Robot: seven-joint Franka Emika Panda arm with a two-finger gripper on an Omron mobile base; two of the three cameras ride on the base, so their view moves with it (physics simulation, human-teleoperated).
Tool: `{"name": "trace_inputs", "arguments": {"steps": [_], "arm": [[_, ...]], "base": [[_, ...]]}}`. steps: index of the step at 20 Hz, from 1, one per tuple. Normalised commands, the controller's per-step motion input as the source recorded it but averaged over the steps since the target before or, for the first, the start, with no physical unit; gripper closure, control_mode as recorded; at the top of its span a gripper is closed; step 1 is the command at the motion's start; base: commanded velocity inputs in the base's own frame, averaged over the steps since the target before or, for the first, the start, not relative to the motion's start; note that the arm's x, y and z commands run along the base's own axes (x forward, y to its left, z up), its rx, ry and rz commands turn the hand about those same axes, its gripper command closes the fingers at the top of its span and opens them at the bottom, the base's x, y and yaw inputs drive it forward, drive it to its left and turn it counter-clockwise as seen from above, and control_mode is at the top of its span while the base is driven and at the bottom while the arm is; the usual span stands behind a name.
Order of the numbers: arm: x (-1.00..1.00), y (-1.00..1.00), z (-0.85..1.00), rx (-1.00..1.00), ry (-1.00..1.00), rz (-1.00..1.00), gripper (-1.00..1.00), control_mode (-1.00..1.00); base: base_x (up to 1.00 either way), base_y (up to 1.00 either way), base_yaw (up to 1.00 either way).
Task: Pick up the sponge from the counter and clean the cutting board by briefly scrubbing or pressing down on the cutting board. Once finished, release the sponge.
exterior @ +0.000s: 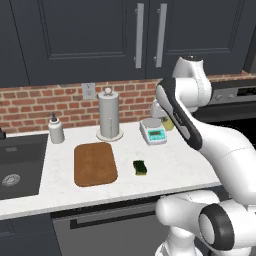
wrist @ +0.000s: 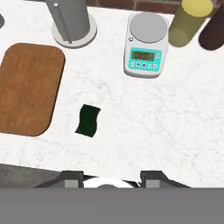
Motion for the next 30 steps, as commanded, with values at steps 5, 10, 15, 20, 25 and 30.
{"name": "trace_inputs", "arguments": {"steps": [5, 10, 15, 20, 25, 30], "arm": [[-0.06, 0.0, -0.32, 0.0, 0.04, 0.0, -1.0, -1.0], [-0.06, 0.0, -0.91, 0.0, 0.11, -0.01, -1.0, -1.0], [0.03, 0.21, -0.81, 0.01, 0.23, -0.11, -1.0, -1.0], [0.09, 0.34, -0.53, 0.02, 0.26, -0.16, -1.0, -1.0], [0.19, 0.18, -0.19, 0.01, 0.21, -0.13, -1.0, -1.0], [0.05, 0.01, 0.0, 0.0, 0.02, -0.01, -1.0, -1.0]], "base": [[0.0, 0.0, 0.0], [0.0, 0.0, 0.0], [0.0, 0.0, 0.0], [0.0, 0.0, 0.0], [0.0, 0.0, 0.0], [0.0, 0.0, 0.0]]}}
